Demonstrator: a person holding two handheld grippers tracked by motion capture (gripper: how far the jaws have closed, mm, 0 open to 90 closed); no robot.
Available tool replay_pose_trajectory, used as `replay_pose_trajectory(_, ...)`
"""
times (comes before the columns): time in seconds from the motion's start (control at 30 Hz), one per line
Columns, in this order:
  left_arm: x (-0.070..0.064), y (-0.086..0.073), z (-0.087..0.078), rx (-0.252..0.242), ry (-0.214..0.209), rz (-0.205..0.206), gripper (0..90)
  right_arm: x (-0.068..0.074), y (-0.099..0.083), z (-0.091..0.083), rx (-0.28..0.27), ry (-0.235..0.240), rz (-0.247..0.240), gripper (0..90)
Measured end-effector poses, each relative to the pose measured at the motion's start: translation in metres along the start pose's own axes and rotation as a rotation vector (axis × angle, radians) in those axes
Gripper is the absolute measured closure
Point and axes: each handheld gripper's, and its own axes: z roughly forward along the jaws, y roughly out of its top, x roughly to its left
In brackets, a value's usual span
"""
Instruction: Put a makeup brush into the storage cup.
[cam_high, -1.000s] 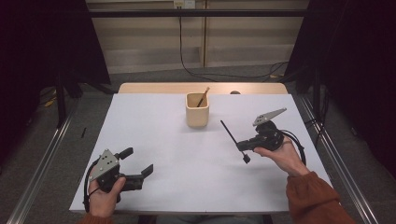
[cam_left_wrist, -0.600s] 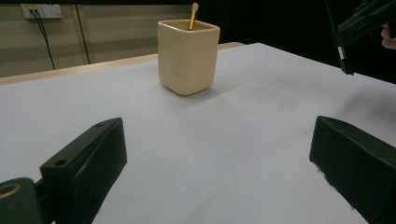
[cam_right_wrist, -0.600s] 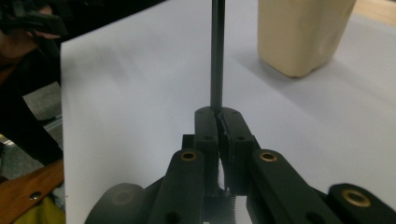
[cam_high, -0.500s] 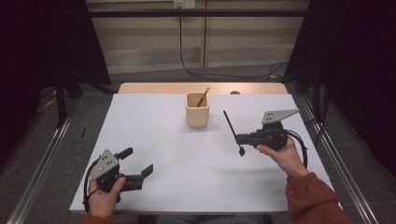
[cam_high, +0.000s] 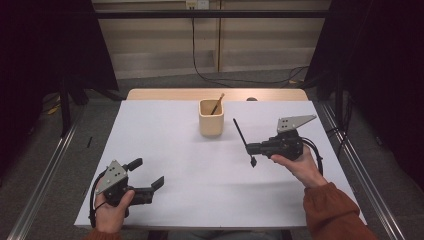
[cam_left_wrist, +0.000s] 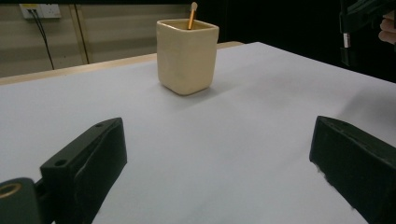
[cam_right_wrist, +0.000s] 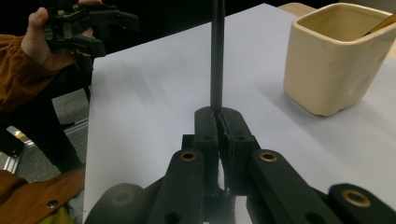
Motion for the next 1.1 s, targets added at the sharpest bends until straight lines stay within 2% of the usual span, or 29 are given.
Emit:
replay_pose_trajectory(0.3, 0.000, 0.000, 0.000, -0.001, 0.000, 0.001, 3.9, 0.003, 0.015, 0.020, 0.026, 0.035, -0.024, 86.2)
replay_pose_trajectory(0.4, 0.000, 0.000, 0.000, 0.004, -0.001, -0.002, 3.8, 0.004, 0.019, 0.025, 0.023, 0.040, -0.017, 86.2)
replay_pose_trajectory(0.63, 0.001, 0.000, -0.001, -0.004, 0.003, -0.006, 3.7, 0.010, 0.033, 0.040, 0.063, 0.059, -0.041, 86.2)
replay_pose_trajectory(0.83, 0.000, 0.000, -0.002, -0.003, 0.003, -0.005, 3.7, 0.014, 0.037, 0.050, 0.116, 0.068, -0.065, 86.2)
replay_pose_trajectory(1.1, 0.001, 0.000, -0.001, -0.001, 0.004, -0.004, 3.5, 0.014, 0.043, 0.054, 0.200, 0.068, -0.064, 86.2)
